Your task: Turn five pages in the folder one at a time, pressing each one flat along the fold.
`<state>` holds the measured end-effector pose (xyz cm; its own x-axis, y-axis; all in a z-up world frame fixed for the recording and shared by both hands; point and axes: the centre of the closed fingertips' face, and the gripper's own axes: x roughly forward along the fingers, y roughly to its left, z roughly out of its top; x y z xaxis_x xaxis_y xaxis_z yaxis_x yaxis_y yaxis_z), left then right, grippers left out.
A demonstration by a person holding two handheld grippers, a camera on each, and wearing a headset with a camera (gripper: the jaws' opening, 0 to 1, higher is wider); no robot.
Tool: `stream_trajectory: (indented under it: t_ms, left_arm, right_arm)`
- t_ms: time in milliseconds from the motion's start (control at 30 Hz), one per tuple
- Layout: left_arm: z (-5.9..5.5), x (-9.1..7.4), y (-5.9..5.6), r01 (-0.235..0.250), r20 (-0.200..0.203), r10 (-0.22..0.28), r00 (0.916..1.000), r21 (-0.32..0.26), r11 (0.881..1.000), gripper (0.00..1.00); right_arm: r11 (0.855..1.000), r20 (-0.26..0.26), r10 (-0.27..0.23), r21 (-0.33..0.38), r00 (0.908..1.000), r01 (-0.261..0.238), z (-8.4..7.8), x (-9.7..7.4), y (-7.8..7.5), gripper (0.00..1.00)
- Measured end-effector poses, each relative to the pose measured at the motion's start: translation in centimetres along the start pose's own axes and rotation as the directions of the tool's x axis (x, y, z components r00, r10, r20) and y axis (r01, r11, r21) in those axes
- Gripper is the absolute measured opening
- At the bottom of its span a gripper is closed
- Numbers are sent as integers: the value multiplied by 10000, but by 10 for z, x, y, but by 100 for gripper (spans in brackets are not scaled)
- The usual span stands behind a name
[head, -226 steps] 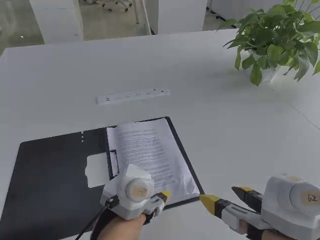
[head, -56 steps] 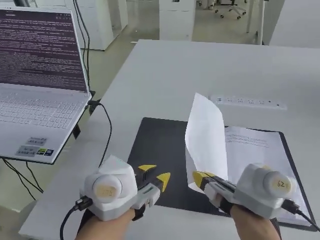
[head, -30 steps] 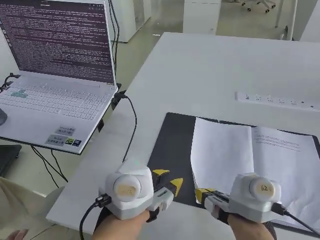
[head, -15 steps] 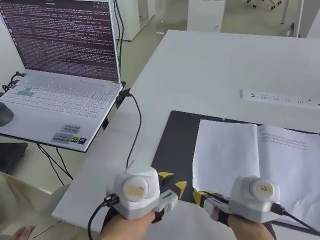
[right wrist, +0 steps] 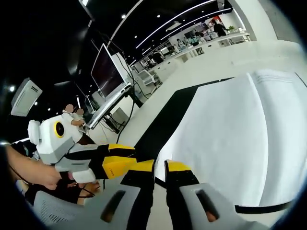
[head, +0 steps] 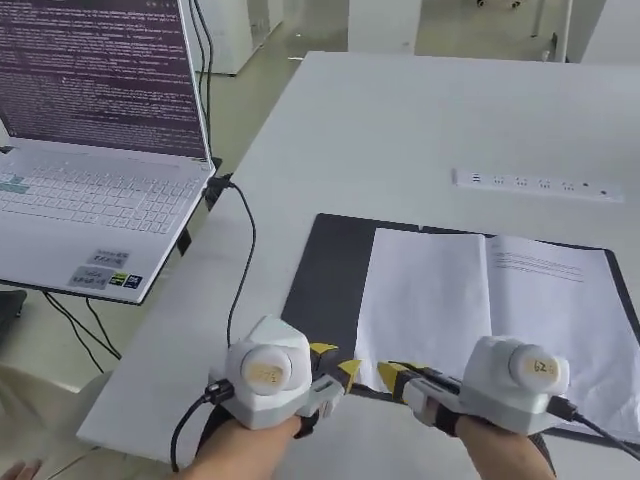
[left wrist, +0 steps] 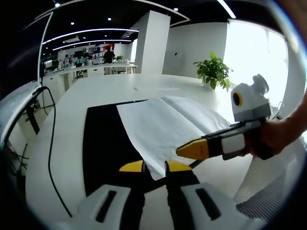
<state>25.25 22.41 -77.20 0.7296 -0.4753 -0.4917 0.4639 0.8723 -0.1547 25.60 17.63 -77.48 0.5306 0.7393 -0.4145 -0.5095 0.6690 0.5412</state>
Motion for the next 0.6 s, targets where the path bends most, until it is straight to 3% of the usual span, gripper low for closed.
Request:
stream_trajectory:
  t_ms: [200, 367, 600]
  left_arm:
    - [-10, 25, -12, 288, -578, -262, 9980, 456, 9985, 13]
    - [-17, 42, -16, 317, -792, -274, 9965, 533, 9981, 10]
    - [-27, 48, -14, -25, -1059, 96, 9943, 673, 9977, 5]
  right_arm:
    - [9970, 500, -629, 486, 9968, 605, 19, -21, -36, 6]
    - [9924, 711, -980, 815, 9926, 921, 30, -36, -66, 5]
    - [9900, 802, -881, 1171, 9929, 784, 44, -44, -85, 0]
